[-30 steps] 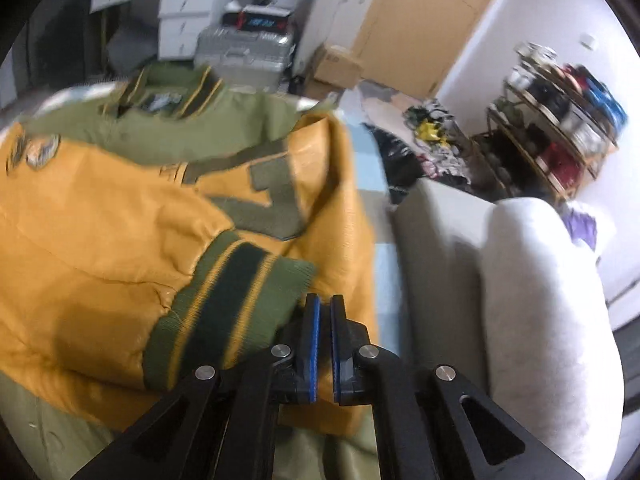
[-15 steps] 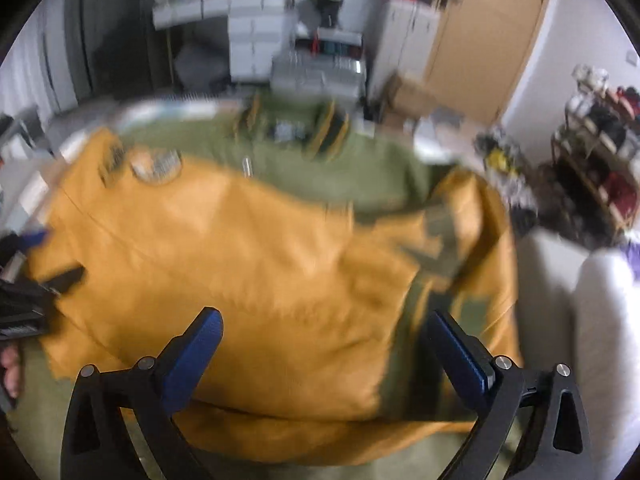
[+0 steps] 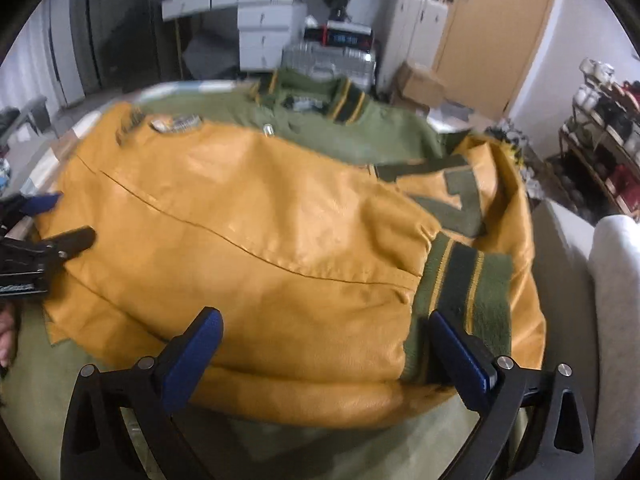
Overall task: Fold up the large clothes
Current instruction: 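Grasp the green collar with the left gripper and lift it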
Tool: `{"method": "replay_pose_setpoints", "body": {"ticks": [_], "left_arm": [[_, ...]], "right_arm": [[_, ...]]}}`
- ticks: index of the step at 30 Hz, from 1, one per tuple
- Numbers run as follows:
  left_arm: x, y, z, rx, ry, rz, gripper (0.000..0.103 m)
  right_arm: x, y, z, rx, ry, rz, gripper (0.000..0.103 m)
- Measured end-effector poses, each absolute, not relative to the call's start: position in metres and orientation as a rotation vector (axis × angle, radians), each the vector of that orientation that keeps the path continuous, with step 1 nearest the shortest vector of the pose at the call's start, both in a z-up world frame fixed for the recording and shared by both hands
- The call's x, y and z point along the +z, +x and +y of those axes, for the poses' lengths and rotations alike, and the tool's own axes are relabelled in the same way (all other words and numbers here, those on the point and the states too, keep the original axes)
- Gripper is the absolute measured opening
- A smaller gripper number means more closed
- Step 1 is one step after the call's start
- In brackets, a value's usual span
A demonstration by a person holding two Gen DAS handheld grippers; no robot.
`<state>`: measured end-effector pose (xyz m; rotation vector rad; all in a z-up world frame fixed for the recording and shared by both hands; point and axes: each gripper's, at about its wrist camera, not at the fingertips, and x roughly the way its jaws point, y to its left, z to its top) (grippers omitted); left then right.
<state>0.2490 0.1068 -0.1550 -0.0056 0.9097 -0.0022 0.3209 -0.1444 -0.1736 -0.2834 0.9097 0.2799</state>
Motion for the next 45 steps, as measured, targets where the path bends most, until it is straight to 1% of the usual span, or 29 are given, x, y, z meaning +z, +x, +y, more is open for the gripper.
{"method": "replay_pose_setpoints", "body": {"ticks": [3, 5, 7, 9, 13, 16, 19, 22, 25, 29, 32, 34, 35, 36, 37, 38, 39, 40, 43, 45], "left_arm": [[-0.13, 0.237, 0.121, -0.019, -0.122, 0.841, 0.091], [-0.108, 0.228, 0.125, -0.023, -0.18, 0.8, 0.091], [-0.083, 0.224, 0.121, -0.053, -0.159, 0.786, 0.092], [-0.054, 0.227, 0.114, -0.043, -0.069, 0.781, 0.092], [-0.008, 0.259, 0.106, -0.026, 0.038, 0.762, 0.092], [0.004, 0.305, 0.105, -0.029, 0.031, 0.838, 0.092], [-0.006, 0.368, 0.09, -0.031, 0.07, 0.946, 0.093], [-0.041, 0.425, 0.081, -0.001, 0.075, 1.046, 0.093], [-0.079, 0.47, 0.085, 0.029, -0.015, 1.114, 0.092], [-0.112, 0.512, 0.097, 0.07, -0.157, 1.176, 0.092], [-0.129, 0.533, 0.088, 0.08, -0.129, 1.217, 0.092], [-0.138, 0.544, 0.08, 0.108, -0.026, 1.209, 0.092], [-0.138, 0.546, 0.078, 0.109, -0.005, 1.217, 0.089], [-0.144, 0.549, 0.079, 0.101, -0.001, 1.231, 0.084], [-0.15, 0.552, 0.08, 0.088, -0.01, 1.258, 0.069], [-0.154, 0.553, 0.083, 0.087, -0.016, 1.296, 0.044], [-0.16, 0.552, 0.086, 0.088, -0.018, 1.32, 0.043], [-0.156, 0.55, 0.087, 0.08, -0.016, 1.292, 0.039], [-0.146, 0.541, 0.091, 0.085, 0.016, 1.267, 0.016], [-0.133, 0.532, 0.093, 0.054, 0.015, 1.234, 0.013]], "right_arm": [[-0.151, 0.3, -0.155, 0.388, -0.068, 0.841, 0.103], [-0.139, 0.289, -0.162, 0.436, 0.026, 0.787, 0.103], [-0.129, 0.281, -0.168, 0.468, 0.098, 0.716, 0.103], [-0.121, 0.282, -0.175, 0.492, 0.148, 0.662, 0.103], [-0.101, 0.296, -0.193, 0.498, 0.241, 0.547, 0.103], [-0.082, 0.298, -0.203, 0.466, 0.312, 0.5, 0.103], [-0.055, 0.3, -0.215, 0.465, 0.343, 0.462, 0.103], [-0.044, 0.3, -0.215, 0.435, 0.29, 0.444, 0.103], [-0.064, 0.3, -0.213, 0.394, 0.27, 0.47, 0.103], [-0.097, 0.307, -0.221, 0.41, 0.299, 0.526, 0.103], [-0.112, 0.313, -0.232, 0.421, 0.344, 0.573, 0.103], [-0.117, 0.315, -0.239, 0.439, 0.385, 0.58, 0.103], [-0.119, 0.317, -0.241, 0.439, 0.391, 0.583, 0.103], [-0.12, 0.317, -0.242, 0.432, 0.39, 0.583, 0.103], [-0.121, 0.317, -0.243, 0.431, 0.385, 0.579, 0.103], [-0.122, 0.315, -0.241, 0.43, 0.378, 0.576, 0.103], [-0.124, 0.314, -0.24, 0.424, 0.373, 0.577, 0.103], [-0.125, 0.315, -0.238, 0.421, 0.371, 0.582, 0.103], [-0.13, 0.32, -0.232, 0.432, 0.368, 0.618, 0.103], [-0.131, 0.32, -0.229, 0.414, 0.358, 0.627, 0.103]]}}
